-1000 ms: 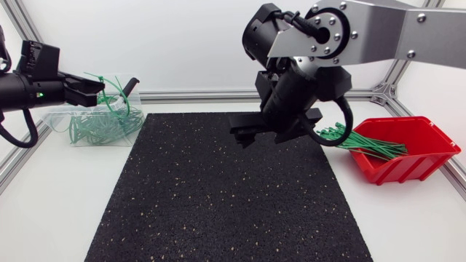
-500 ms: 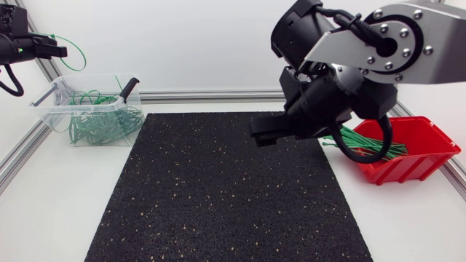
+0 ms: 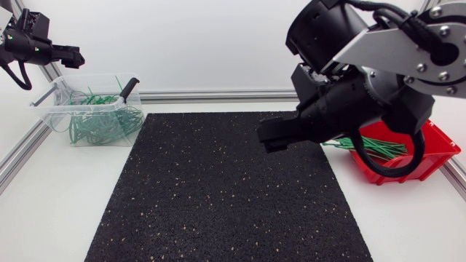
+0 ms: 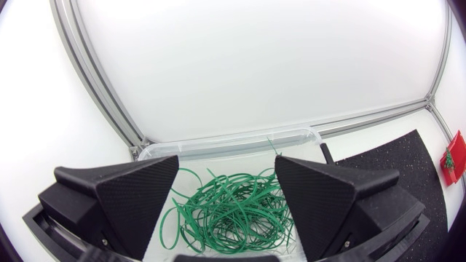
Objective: Take a green cable tie from the red box, thread the tail through the head to close it, then place it in the transparent bin on the left.
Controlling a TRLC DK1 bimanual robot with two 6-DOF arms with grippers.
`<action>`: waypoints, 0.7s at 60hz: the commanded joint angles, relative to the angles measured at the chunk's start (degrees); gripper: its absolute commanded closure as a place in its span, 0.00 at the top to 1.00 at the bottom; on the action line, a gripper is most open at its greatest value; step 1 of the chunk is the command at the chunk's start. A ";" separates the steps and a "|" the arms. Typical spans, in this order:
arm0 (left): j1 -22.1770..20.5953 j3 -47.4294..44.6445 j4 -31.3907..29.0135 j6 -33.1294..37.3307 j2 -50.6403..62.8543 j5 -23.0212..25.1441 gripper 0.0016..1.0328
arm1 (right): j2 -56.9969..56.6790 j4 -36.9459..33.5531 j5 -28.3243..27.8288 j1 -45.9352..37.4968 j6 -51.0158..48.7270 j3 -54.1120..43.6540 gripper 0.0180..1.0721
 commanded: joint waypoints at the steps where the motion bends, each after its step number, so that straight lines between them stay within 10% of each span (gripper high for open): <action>1: -0.65 -0.01 -0.96 0.11 -3.87 -0.86 0.97 | -2.73 0.02 0.98 -0.26 -0.72 -2.17 0.95; 42: -6.27 -37.45 1.50 -3.67 -44.22 -4.37 0.97 | -35.69 8.37 4.23 -25.31 -16.19 -25.63 0.95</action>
